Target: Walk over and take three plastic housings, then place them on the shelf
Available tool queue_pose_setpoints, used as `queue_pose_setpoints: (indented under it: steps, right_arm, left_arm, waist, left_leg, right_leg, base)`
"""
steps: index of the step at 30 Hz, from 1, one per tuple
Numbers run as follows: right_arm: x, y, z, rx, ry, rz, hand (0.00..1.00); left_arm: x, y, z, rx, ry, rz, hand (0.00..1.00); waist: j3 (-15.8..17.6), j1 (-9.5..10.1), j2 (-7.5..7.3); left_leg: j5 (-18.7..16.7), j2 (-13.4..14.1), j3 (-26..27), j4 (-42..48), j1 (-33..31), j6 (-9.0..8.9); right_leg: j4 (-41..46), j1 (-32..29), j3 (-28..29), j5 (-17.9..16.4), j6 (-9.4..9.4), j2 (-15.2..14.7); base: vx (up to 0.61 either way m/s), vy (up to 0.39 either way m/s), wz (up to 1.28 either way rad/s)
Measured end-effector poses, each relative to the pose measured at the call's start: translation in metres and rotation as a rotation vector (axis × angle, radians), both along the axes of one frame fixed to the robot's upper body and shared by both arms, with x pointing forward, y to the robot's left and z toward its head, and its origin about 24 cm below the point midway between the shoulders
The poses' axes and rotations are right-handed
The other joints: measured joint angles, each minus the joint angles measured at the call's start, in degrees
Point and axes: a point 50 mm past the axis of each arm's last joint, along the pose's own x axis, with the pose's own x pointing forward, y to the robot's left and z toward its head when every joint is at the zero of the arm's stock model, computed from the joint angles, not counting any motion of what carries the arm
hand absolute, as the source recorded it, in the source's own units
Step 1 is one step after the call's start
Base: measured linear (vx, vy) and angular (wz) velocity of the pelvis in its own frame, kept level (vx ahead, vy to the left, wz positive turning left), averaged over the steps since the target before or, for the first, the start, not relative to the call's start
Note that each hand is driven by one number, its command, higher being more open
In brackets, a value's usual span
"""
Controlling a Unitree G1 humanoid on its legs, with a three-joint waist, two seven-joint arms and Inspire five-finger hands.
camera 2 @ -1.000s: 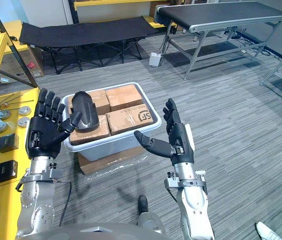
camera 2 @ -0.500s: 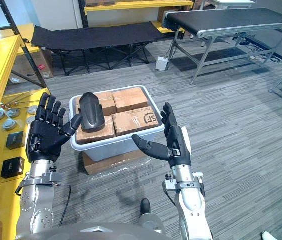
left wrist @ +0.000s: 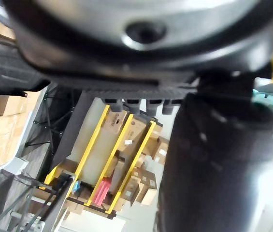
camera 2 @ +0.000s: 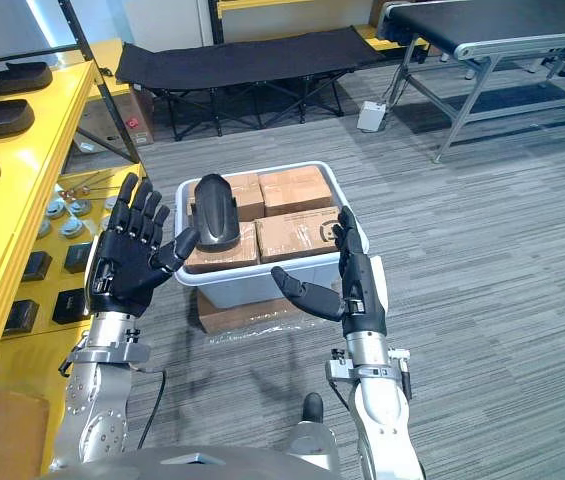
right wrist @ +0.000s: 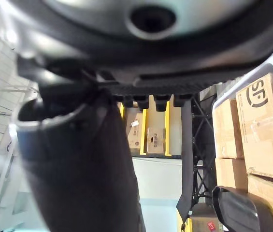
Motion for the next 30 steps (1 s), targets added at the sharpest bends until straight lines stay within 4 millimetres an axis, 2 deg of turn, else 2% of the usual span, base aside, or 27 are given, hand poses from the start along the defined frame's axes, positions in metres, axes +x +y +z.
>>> queue_pose_setpoints:
  steps: [7, 15, 20, 30]
  right_arm:
    - [0.002, 0.002, -0.003, -0.007, 0.008, 0.015, 1.00]
    - [0.001, 0.000, -0.011, -0.008, 0.043, 0.006, 1.00]
    - [0.000, -0.001, -0.011, -0.007, 0.043, 0.003, 1.00]
    - [0.001, 0.004, -0.009, -0.012, 0.026, 0.047, 1.00]
  left_arm:
    - [0.007, -0.003, 0.005, -0.005, 0.006, 0.005, 1.00]
    - [0.007, -0.003, 0.009, 0.007, 0.001, -0.017, 1.00]
    - [0.006, -0.002, 0.009, 0.069, 0.006, 0.002, 1.00]
    - [-0.004, 0.009, 0.003, 0.082, 0.051, 0.068, 1.00]
  waist:
    - [0.1, -0.14, 0.20]
    - [0.3, 0.13, -0.25]
    - [0.9, 0.84, -1.04]
    - [1.1, 2.89, -1.37]
  left_leg:
    - [0.2, -0.1, -0.4, -0.1, -0.1, 0.03]
    - [0.8, -0.6, -3.4, -0.9, -1.0, 0.19]
    - [1.6, -1.1, -5.7, -1.1, -2.5, 0.37]
    - [2.5, -1.5, -9.4, -2.1, -4.1, 0.37]
  right_leg:
    - [0.3, 0.0, -0.5, 0.2, -0.24, -0.2]
    - [0.3, 1.2, -3.1, 0.3, 0.69, -1.1]
    - [0.3, 1.4, -4.5, -0.1, 0.96, -1.8]
    - [0.7, 2.2, -7.6, -0.7, 1.84, -2.5]
  base:
    - [0.01, -0.009, 0.03]
    - [0.00, -0.004, 0.19]
    - [-0.01, -0.008, 0.22]
    - [0.02, 0.002, 0.20]
